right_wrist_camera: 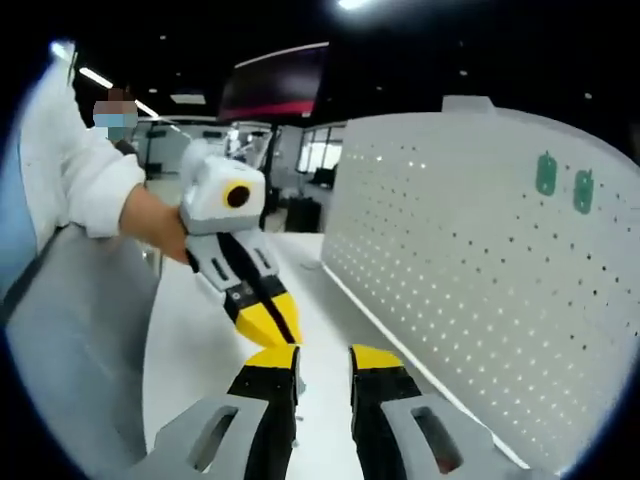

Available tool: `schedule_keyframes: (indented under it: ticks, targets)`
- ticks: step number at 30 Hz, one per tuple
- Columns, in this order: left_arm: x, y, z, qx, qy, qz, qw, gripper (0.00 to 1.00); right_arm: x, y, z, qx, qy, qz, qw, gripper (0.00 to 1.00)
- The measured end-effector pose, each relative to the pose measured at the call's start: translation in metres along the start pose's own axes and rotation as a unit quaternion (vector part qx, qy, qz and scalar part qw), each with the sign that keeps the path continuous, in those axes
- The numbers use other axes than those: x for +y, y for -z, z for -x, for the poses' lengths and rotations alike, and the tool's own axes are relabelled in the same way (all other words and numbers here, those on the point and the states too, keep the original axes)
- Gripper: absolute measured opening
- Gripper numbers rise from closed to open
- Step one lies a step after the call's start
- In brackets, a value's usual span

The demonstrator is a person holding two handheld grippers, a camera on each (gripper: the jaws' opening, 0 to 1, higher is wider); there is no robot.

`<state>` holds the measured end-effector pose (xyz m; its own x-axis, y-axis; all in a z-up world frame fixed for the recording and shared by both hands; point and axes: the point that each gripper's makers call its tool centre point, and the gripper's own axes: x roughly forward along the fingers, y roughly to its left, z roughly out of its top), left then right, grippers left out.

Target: Insert the hook assembly into the mounting plate slot until the hook locks in place.

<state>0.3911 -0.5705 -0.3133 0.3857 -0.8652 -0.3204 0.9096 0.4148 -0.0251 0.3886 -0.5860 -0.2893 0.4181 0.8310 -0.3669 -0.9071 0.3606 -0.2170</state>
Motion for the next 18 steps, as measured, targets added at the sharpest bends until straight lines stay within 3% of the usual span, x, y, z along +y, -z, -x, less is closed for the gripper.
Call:
schedule_keyframes:
  ticks: [3,12,18]
  targets:
    - [-0.007,-0.008,0.006,-0.018,0.012,0.013,0.9997,0.04,0.01,-0.002,0.0,-0.003,-0.023,0.007,0.9997,0.11]
    - [-0.019,-0.024,0.016,-0.048,0.037,0.021,0.998,0.04,0.028,-0.008,-0.002,-0.01,-0.069,0.003,0.9976,0.11]
    - [-0.027,-0.025,0.016,-0.05,0.051,0.017,0.9973,0.04,0.033,-0.011,-0.002,-0.013,-0.085,0.002,0.9963,0.09]
